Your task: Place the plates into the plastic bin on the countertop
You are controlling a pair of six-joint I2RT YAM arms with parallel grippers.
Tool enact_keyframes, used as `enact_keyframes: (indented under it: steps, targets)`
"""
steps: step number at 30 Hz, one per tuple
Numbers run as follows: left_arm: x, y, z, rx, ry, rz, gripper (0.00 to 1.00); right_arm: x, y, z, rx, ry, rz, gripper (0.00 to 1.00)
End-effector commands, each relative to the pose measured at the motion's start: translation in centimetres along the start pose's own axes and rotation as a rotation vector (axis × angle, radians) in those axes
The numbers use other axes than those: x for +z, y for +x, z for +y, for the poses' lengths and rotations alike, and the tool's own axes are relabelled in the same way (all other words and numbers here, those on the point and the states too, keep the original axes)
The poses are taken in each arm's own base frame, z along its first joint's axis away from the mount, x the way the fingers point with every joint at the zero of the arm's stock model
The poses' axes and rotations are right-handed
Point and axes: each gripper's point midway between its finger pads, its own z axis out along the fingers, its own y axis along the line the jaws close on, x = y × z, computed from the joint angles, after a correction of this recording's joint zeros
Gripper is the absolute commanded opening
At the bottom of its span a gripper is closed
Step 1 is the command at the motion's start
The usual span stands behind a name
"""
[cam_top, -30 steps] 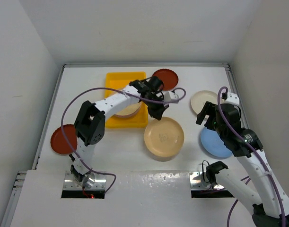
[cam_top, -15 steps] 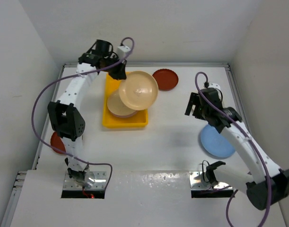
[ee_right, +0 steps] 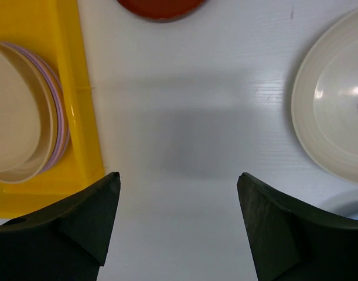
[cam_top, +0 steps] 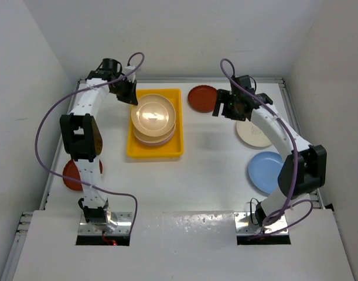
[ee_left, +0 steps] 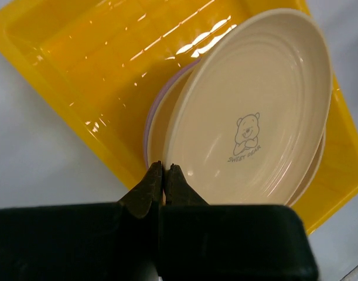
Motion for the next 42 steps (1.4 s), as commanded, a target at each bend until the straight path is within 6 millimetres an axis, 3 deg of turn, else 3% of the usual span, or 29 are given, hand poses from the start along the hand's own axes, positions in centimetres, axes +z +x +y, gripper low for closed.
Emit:
enact_keyframes:
  steps: [1,7,11,12,15,20,21,23,24,26,27,29,30,32,36,40,42]
  targets:
    - [0.1,-0.5,0.9,-0.011,0.0,-0.027,0.0,-0.5,-2.1,1.4,-0.011,-0.053,-0.013,0.8]
    - [2.1,1.7,2.3,-0.028,-0.002,0.021,0.0,0.7,-2.4,0.0,0.069,-0.047,0.004,0.8]
    - [2.3,2.2,2.7,-0.009,-0.017,0.035,0.14,1.4,-1.3,-1.8,0.176,-0.033,0.032,0.8]
    - [2.4,2.5,2.7,-0.013,-0.015,0.043,0.23,1.6,-1.0,-3.0,0.214,-0.015,0.032,0.8]
    - [2.6,3.6,3.1,0.015,-0.026,0.077,0.35,1.7,-1.1,-4.0,0.26,-0.011,0.026,0.8]
    - [2.9,4.2,2.8,0.072,-0.063,0.125,0.4,1.8,-0.5,-6.2,0.312,0.025,0.039,0.8]
    - [2.9,4.2,2.8,0.072,-0.063,0.125,0.4,1.4,-1.1,-7.8,0.356,0.046,0.02,0.8]
    - [2.8,3.8,2.3,0.093,-0.059,0.12,0.4,1.7,0.1,-9.0,0.391,0.068,0.033,0.8]
    - [2.8,3.8,2.3,0.093,-0.059,0.12,0.4,1.3,-0.2,-11.1,0.442,0.101,0.016,0.8]
    - [2.4,3.1,1.7,0.108,-0.059,0.106,0.4,1.7,0.8,-12.6,0.481,0.135,0.023,0.8]
    - [2.4,3.1,1.7,0.108,-0.059,0.106,0.4,1.6,0.8,-14.9,0.525,0.188,0.002,0.8]
    - [1.2,1.9,1.5,0.114,-0.078,0.08,0.4,2.3,1.7,-16.8,0.565,0.243,0.01,0.8]
    - [1.1,1.5,1.5,0.118,-0.081,0.072,0.41,2.7,2.1,-18.7,0.603,0.304,0.005,0.8]
    - [0.3,0.8,1.3,0.117,-0.087,0.056,0.41,3.0,1.8,-21.0,0.645,0.349,-0.024,0.8]
    - [-2.6,-1.2,1.3,0.134,-0.123,-0.009,0.44,3.4,1.0,-24.7,0.728,0.447,-0.12,0.8]
    - [-3.6,-0.8,1.9,0.1,-0.139,-0.016,0.45,2.8,1.9,-28.1,0.72,0.608,-0.132,0.8]
    - [-3.5,0.0,2.3,0.084,-0.139,0.001,0.45,3.7,2.9,-29.1,0.727,0.629,-0.094,0.76]
